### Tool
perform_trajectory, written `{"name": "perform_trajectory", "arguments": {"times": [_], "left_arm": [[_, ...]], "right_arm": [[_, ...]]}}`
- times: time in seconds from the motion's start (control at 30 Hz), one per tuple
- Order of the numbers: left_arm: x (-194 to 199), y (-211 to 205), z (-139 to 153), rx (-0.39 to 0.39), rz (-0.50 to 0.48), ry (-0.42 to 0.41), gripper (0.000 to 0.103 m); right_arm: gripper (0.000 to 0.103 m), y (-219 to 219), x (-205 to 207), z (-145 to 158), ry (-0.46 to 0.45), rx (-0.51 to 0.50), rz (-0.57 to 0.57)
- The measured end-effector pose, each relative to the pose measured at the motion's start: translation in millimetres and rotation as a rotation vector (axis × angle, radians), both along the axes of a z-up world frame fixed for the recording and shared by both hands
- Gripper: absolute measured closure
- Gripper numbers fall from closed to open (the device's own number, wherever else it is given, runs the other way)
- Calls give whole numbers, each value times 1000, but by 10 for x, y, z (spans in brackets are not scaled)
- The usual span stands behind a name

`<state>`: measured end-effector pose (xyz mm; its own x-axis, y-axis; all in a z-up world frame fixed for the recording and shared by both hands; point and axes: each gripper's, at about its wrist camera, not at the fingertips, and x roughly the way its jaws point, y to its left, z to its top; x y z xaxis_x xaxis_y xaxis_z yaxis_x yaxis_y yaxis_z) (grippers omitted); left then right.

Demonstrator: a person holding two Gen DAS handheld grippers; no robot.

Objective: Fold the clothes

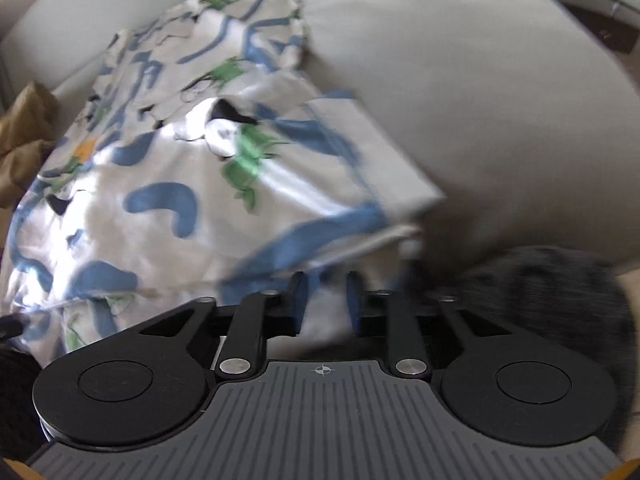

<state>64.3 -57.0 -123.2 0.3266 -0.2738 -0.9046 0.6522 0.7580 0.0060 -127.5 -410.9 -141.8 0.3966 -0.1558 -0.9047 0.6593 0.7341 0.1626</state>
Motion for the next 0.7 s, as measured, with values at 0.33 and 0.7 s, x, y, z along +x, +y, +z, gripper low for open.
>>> {"name": "perform_trajectory", "arguments": {"times": [0.33,0.7], "left_arm": [[-127,-61,824,-301,40,-155,66],[54,-381,805,-411,166,-188,64]], "right_arm": [[69,77,-188,960,-416,-1,-17],[64,240,365,1767,-522,-209,187]]}}
